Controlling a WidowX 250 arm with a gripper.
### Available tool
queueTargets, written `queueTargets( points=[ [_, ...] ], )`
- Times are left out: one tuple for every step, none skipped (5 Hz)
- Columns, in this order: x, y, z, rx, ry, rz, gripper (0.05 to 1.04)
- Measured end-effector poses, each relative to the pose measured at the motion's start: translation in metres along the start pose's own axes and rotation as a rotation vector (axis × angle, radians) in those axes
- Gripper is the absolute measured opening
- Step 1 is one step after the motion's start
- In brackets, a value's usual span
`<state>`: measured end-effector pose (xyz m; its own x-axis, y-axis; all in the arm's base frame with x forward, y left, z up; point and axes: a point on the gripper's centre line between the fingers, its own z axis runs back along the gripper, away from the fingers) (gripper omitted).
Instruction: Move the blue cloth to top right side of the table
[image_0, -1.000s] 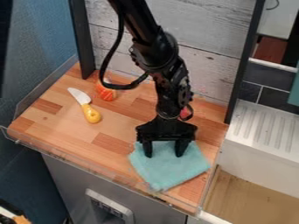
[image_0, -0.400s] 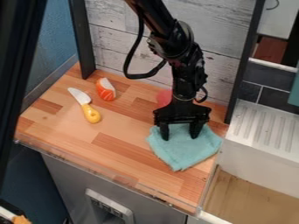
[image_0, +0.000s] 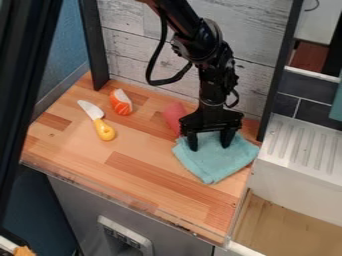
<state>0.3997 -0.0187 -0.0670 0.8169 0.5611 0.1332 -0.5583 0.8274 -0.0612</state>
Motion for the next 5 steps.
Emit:
queueTargets(
  points=[
    [0.011,-0.001,0.000,-0.005,-0.011,0.018,1.000],
    [0.015,0.000,0.000,-0.005,-0.007,0.033,1.000],
    [0.014,0.002,0.000,-0.013,-0.002,0.034,0.999],
    [0.009,0.009,0.003,-0.022,0.009,0.038,0.998],
    [0.015,0.015,0.025,-0.074,-0.010,0.059,0.998]
  ],
)
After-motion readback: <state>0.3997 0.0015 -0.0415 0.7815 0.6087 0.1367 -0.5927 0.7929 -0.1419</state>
